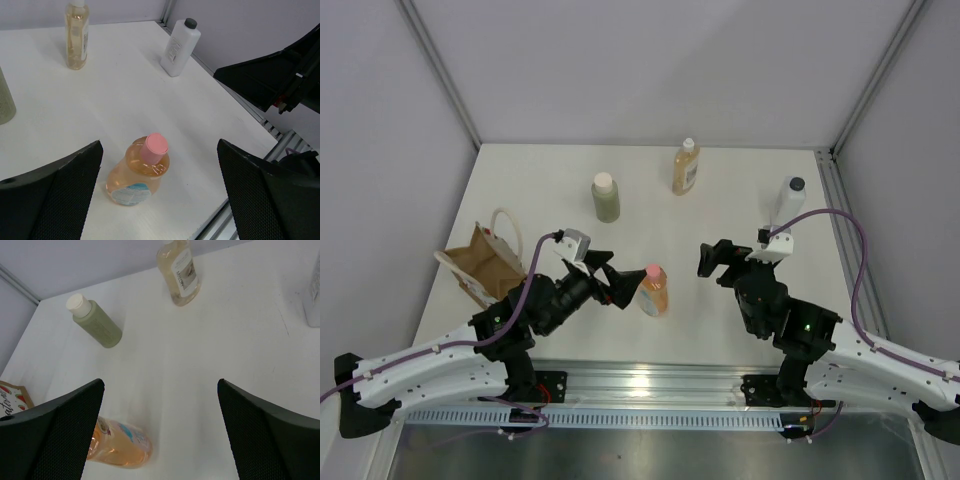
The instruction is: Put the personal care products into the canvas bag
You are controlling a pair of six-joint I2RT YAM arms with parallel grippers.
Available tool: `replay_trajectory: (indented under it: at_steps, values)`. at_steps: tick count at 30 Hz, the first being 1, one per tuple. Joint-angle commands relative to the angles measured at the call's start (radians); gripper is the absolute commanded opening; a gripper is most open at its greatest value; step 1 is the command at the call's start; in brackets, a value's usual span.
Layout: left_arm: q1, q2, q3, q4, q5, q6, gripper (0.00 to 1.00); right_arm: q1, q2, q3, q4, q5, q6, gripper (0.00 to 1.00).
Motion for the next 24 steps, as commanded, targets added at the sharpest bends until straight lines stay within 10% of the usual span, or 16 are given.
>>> replay_trajectory:
  at_steps: [1, 24]
  values:
    - [0.004, 0.0, 0.018, 0.012, 0.012, -0.002, 0.99, -0.005, -0.01, 0.01, 0.009, 0.056, 0.038, 0.99]
    - [-0.033, 0.276, 0.093, -0.058, -0.06, -0.14, 0.96, -0.007, -0.09, -0.04, 0.104, -0.079, -0.094, 0.99]
